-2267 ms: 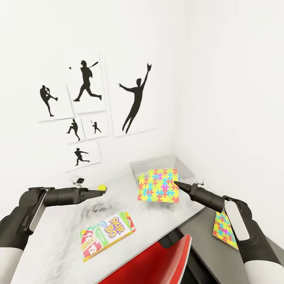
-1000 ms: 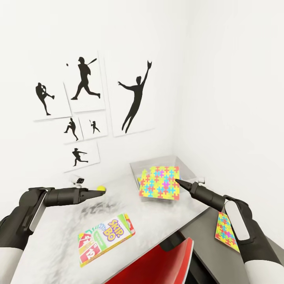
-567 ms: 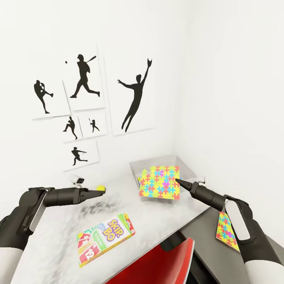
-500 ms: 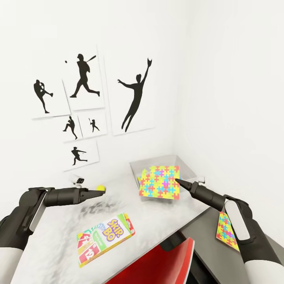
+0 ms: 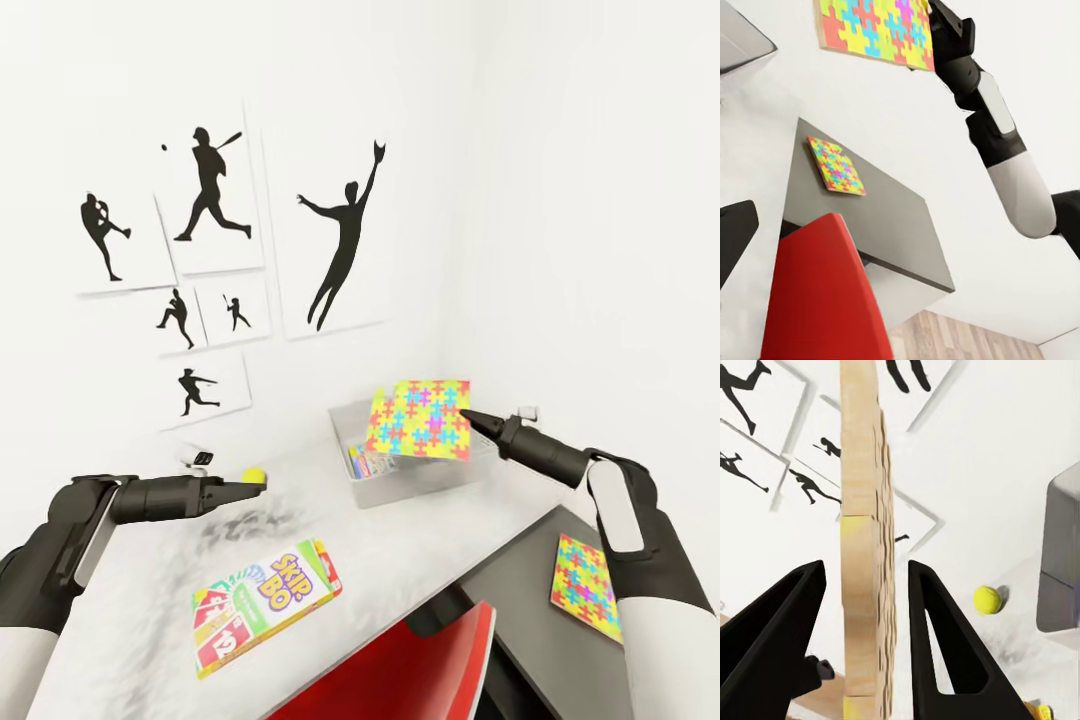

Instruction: Put all the toys in the child's room - the three board games (two on the bed and one on the table), the two jigsaw puzzles on the table, and the tennis ball on the table - inside the toy box on the table in the child's room.

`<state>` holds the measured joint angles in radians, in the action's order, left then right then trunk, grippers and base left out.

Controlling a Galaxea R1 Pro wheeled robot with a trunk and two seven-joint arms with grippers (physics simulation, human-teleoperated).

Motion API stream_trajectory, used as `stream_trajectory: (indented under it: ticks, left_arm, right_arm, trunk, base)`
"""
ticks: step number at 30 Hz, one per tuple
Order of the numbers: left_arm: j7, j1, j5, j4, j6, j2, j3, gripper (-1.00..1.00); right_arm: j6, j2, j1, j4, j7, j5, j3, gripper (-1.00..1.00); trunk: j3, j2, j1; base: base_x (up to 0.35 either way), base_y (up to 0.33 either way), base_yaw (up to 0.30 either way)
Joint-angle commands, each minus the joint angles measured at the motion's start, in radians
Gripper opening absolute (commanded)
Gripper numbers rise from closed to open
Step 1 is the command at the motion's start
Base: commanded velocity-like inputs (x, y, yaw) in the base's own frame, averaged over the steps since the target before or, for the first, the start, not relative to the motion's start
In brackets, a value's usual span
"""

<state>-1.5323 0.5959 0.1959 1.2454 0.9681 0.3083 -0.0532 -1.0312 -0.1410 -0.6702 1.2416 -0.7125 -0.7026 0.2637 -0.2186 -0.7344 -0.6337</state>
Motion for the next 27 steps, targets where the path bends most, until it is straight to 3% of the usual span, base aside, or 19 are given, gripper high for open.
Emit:
stream_trajectory:
  ticks: [1, 8, 17, 22, 27]
  left_arm:
    - [-0.003, 0.0, 0.0, 0.0, 0.011, 0.001, 0.0, 1.0]
    - [-0.003, 0.001, 0.0, 0.0, 0.011, 0.003, 0.0, 1.0]
    - [-0.002, 0.0, 0.0, 0.0, 0.01, 0.002, -0.001, 1.0]
    - [-0.002, 0.0, 0.0, 0.0, 0.011, 0.002, 0.0, 1.0]
    - [-0.003, 0.001, 0.0, 0.0, 0.011, 0.002, 0.0, 1.0]
  right_arm:
    - [-0.005, 0.0, -0.011, -0.001, 0.001, 0.007, 0.003, -1.0]
    - [-0.008, 0.0, -0.084, -0.049, 0.112, 0.005, 0.006, -1.0]
    - [-0.003, -0.004, -0.225, -0.228, 0.219, 0.005, 0.007, -1.0]
    - [0.0, -0.028, -0.256, -0.287, 0.286, 0.004, 0.008, -1.0]
    - [0.002, -0.032, -0.277, -0.327, 0.363, 0.002, 0.011, -1.0]
  trunk:
    - [-0.005, -0.009, -0.004]
    - [-0.027, -0.058, -0.031]
    - [-0.055, -0.121, -0.066]
    - [-0.071, -0.156, -0.085]
    - [-0.086, -0.191, -0.104]
  base:
    - [0.0, 0.0, 0.0]
    - [0.0, 0.0, 0.0]
    - [0.0, 0.0, 0.0]
    - [0.0, 0.0, 0.0]
    - [0.0, 0.0, 0.0]
